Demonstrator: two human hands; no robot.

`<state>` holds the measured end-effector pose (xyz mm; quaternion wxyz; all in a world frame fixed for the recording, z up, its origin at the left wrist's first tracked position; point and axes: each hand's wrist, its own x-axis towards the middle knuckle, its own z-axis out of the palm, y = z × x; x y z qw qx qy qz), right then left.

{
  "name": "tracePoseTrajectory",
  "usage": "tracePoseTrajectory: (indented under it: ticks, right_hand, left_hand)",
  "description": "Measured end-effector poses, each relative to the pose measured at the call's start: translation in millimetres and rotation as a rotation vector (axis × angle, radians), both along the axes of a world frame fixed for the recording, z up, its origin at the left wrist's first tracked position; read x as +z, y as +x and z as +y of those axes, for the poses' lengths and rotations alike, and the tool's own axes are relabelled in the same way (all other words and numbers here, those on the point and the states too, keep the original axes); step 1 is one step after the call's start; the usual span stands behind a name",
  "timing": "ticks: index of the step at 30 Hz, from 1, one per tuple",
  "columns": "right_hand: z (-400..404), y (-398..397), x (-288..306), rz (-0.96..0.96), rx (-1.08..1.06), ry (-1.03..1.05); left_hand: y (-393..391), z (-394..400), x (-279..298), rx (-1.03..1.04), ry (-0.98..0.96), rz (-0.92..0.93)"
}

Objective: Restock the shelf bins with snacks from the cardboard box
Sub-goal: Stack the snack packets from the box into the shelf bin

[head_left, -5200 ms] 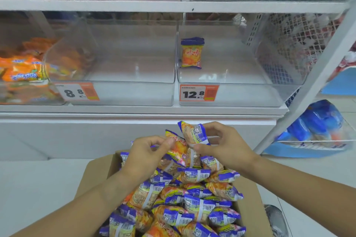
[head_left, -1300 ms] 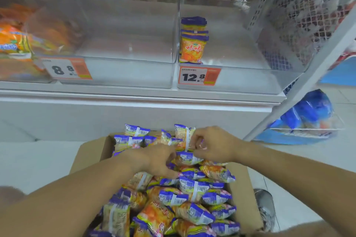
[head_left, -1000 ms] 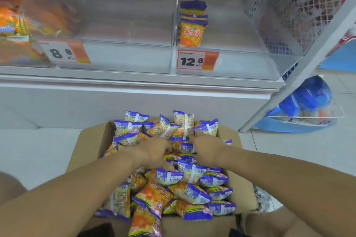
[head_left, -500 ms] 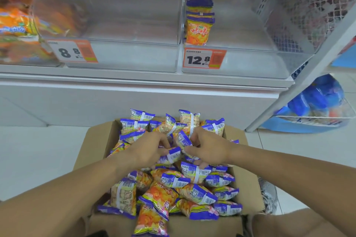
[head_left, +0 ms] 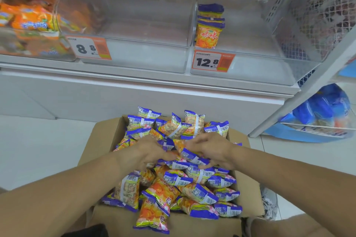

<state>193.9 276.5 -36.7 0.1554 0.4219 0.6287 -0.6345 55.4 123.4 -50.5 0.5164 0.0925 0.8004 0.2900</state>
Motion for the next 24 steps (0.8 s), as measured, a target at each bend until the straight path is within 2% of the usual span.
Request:
tracePoseTrajectory:
  ticks: [4, 7, 9, 15, 19, 21, 24]
  right_hand:
    - [1.5, -2.6, -8.0, -0.044, 0.009, -0.049]
    - [2.1, -6.0, -10.0, -0.100, 0.117, -0.154]
    - [5.3, -11.9, -5.6, -0.093, 0.179, -0.150]
    - [29.6, -22.5, 35.4, 0.013, 0.145, -0.126]
    - [51.5, -20.1, 67.8, 0.140, 0.164, 0.004]
    - [57.2, -14.9, 79.8, 0.224, 0.170, 0.018]
    - [55.2, -6.0, 94.5, 0.375, 0.202, 0.175]
  left_hand:
    - [-5.0, -2.5, 11.5, -0.070, -0.031, -0.235]
    - [-1.5, -4.6, 13.1, -0.002, 0.032, -0.246]
    - [-1.1, -3.6, 19.3, 0.066, 0.078, -0.256]
    - [-1.2, 4.4, 40.5, 0.121, 0.229, -0.353]
    - [-3.9, 8.9, 57.1, 0.157, 0.370, -0.275]
    - [-4.4, 12.1, 70.4, 0.115, 0.453, -0.231]
    - [-3.7, 19.4, 91.6, -0.016, 0.599, -0.249]
